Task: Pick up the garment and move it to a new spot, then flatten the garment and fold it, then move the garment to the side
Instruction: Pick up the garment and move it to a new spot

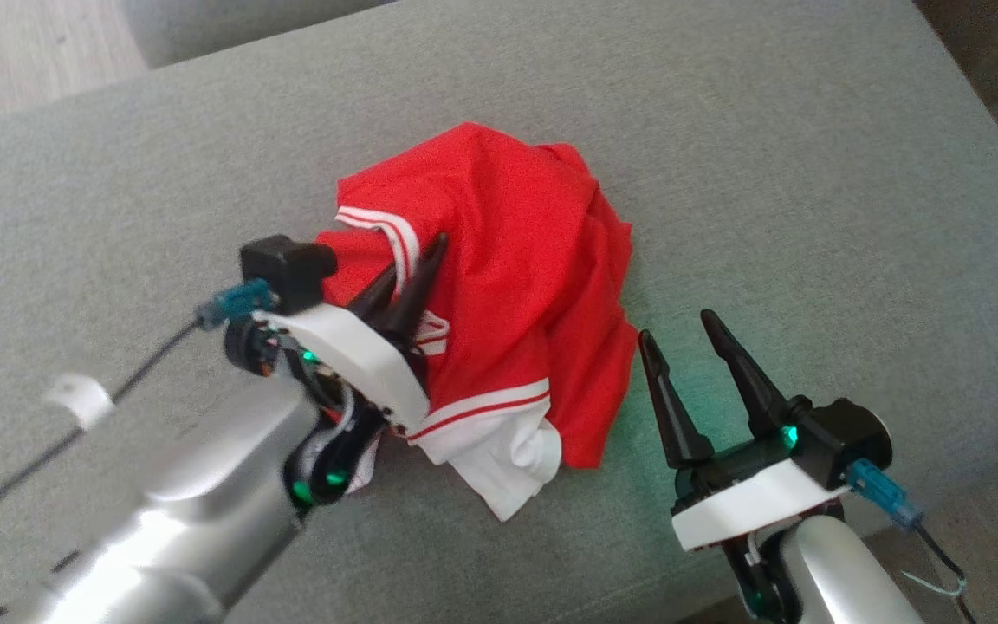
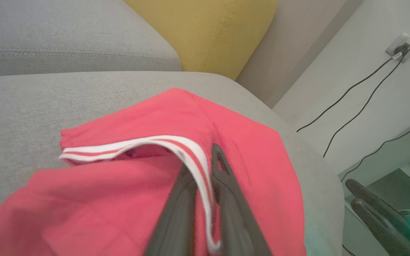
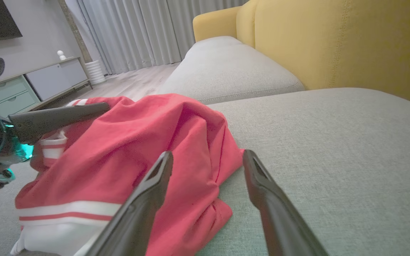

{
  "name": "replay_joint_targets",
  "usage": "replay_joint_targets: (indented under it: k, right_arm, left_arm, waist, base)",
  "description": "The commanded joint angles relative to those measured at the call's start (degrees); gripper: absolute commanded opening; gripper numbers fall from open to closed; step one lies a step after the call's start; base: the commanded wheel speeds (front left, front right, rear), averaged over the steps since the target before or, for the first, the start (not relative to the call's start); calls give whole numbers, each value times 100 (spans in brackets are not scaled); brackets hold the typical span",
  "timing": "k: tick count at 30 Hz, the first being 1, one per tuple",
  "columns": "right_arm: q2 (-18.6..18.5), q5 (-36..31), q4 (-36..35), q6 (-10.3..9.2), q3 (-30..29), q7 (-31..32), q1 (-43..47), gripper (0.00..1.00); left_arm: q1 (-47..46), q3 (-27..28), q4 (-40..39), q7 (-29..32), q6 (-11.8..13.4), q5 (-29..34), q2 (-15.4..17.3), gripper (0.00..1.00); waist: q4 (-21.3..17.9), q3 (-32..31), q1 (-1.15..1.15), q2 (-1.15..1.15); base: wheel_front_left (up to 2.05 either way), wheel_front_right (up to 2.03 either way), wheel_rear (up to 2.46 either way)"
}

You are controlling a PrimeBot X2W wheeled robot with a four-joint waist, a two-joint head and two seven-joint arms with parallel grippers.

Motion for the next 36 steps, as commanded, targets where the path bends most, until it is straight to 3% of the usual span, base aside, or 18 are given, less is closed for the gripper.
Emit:
replay_joint_targets:
  k: [1,2,7,12,21,26,36]
  right_arm:
    - [-9,-54,-181,39,128,-63,-66,100]
    - [-9,-58,-184,39,124,-63,-68,100]
    - [-9,-72,-164,39,63,-63,-24,100]
    - [-9,-88,-113,39,16,-63,41,100]
    - [-9,-166,-79,39,-126,-63,152,100]
    - [-9,-220,-82,39,-131,-63,167,100]
    - [-9,-243,-138,39,-84,-63,100,100]
  left_arm:
    - [-306,204,108,-228,-50,132,-42,76]
    - [-331,177,285,-341,-82,211,-116,100]
    - [-312,131,727,-669,-196,345,-285,100]
    - [-99,161,593,-824,-74,391,-180,100]
    - [795,275,-814,-949,572,363,496,100]
    - [1108,100,-1604,-865,918,478,628,100]
    - [1374,-366,-1681,-545,1032,561,524,100]
  waist:
    - [55,54,-1,0]
    - [75,64,-1,0]
    - [219,5,-1,0]
    - [346,-135,-1,0]
    - [596,-364,-1,0]
    - [674,-335,-1,0]
    - [626,-86,-1,0]
  base:
    - [0,0,0]
    - [0,0,0]
    - [0,0,0]
    - [0,0,0]
    - [0,0,0]
    - [0,0,0]
    - [0,0,0]
